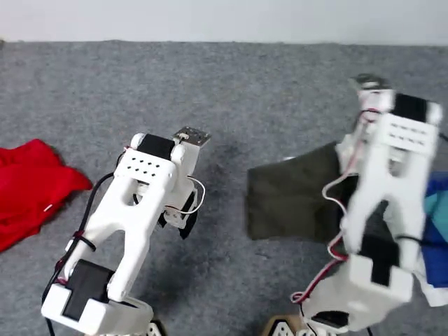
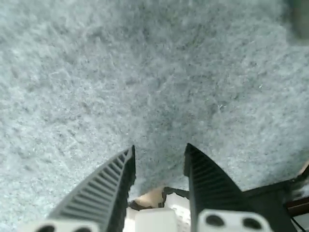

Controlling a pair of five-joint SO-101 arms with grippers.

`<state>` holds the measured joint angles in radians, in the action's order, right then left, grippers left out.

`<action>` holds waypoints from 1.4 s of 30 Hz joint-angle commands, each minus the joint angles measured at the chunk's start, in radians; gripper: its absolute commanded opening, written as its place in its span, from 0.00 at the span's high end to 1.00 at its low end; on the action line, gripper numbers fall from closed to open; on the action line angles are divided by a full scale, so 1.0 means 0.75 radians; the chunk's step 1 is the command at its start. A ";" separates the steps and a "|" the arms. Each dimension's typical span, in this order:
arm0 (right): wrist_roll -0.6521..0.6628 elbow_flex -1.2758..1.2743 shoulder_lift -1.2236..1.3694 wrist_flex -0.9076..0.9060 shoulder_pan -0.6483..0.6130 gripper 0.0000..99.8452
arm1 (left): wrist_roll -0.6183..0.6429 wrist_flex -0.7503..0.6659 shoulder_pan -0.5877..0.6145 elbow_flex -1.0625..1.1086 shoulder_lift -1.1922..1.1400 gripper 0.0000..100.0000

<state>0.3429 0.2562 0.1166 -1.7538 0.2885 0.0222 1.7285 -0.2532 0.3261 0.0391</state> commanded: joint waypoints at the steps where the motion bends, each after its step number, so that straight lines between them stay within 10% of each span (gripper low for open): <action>1: 0.057 0.068 -0.187 -0.044 0.142 0.99 | -0.004 0.035 0.012 -0.003 0.047 0.84; 27: 0.403 0.192 -0.071 0.690 1.229 0.99 | -0.004 0.035 0.012 0.021 0.047 0.84; 36: 0.405 0.190 0.054 0.807 1.271 0.98 | -0.010 0.031 0.012 0.097 0.051 0.84; 42: 0.393 0.192 0.042 0.862 1.222 0.76 | -0.012 0.031 0.010 0.097 0.049 0.84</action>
<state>0.6360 0.3406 0.1688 -1.1339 1.2275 0.0222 1.7285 -0.2532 0.4028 0.0391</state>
